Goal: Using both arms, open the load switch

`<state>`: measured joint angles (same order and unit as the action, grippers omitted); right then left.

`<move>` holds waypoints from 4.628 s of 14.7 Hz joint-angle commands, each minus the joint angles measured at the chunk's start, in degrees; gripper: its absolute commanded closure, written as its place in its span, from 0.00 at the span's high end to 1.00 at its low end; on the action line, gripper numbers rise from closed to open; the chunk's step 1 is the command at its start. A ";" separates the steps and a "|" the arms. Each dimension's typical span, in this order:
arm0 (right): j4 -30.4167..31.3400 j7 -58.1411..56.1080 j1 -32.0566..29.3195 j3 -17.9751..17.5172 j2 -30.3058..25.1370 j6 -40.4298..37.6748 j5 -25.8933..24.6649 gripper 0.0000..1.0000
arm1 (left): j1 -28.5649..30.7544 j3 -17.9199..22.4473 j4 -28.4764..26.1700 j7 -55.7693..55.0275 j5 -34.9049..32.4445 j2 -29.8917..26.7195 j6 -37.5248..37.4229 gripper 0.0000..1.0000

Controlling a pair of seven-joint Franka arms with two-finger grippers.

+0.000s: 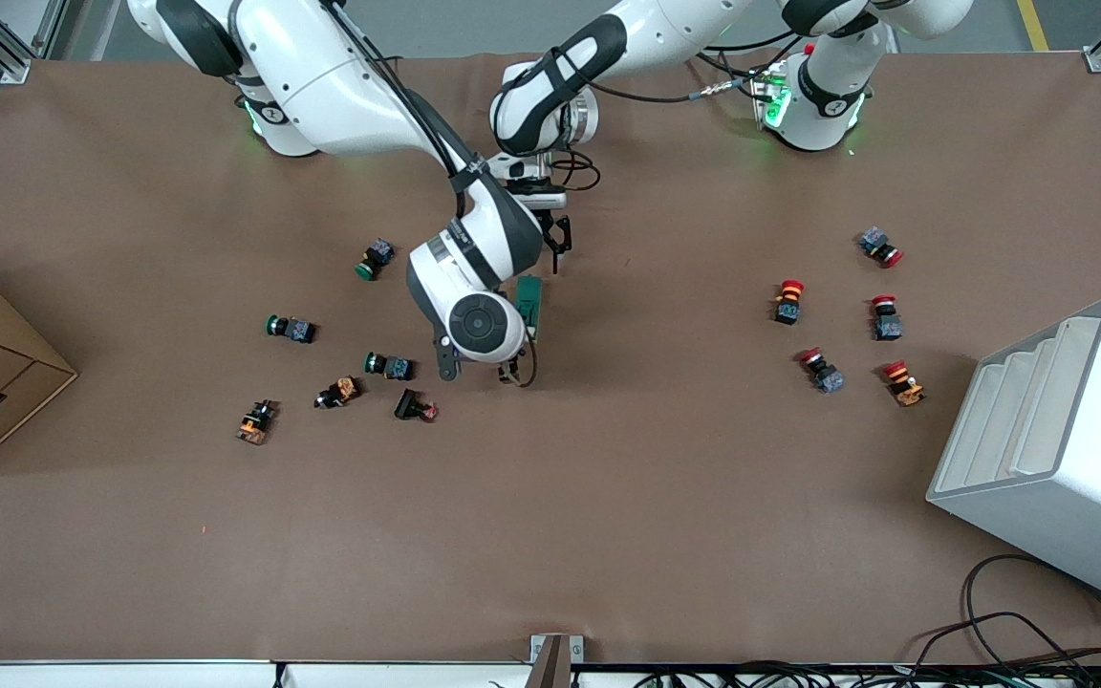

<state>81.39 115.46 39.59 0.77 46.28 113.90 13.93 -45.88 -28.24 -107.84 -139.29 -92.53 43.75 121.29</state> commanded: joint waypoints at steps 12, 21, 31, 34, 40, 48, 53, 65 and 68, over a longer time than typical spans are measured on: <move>-4.48 1.17 0.49 -1.55 0.21 -13.34 3.65 1.00 | -4.13 2.13 1.58 -0.72 -5.46 3.18 -7.03 0.96; -7.65 0.38 0.05 -2.52 0.13 -20.20 3.74 1.00 | -5.45 2.13 5.19 -2.57 -5.38 6.96 -10.72 0.99; -7.04 -1.91 1.02 -2.44 0.21 -24.07 6.02 1.00 | -5.36 2.13 5.19 -1.69 -5.38 6.70 -10.90 1.00; -5.90 -2.26 1.55 -2.44 0.48 -23.55 5.76 1.00 | -5.36 2.13 5.19 -1.69 -5.38 6.70 -10.90 1.00; -5.02 -3.31 2.42 -2.35 1.88 -22.41 5.23 1.00 | -5.36 2.13 5.19 -1.69 -5.38 6.70 -10.90 1.00; -5.28 -5.76 1.90 -2.00 2.24 -21.43 4.97 1.00 | -5.36 2.13 5.28 -1.69 -5.38 6.61 -10.90 1.00; -7.99 -15.50 -4.06 -1.21 -1.54 -27.91 3.39 1.00 | -5.36 2.13 5.19 -1.69 -5.38 6.61 -10.90 1.00; -6.95 -70.58 -23.13 -1.12 -17.61 -34.00 -11.98 1.00 | -5.01 1.96 5.80 0.42 -4.59 5.21 -10.90 1.00; -6.77 -89.82 -29.02 -1.12 -20.69 -33.57 -14.62 1.00 | -4.75 1.61 8.78 2.25 -1.70 5.12 -10.81 1.00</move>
<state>71.45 35.67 14.01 0.82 29.32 79.49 1.40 -50.66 -26.46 -101.17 -139.64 -96.54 49.55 111.03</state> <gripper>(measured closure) 0.000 0.000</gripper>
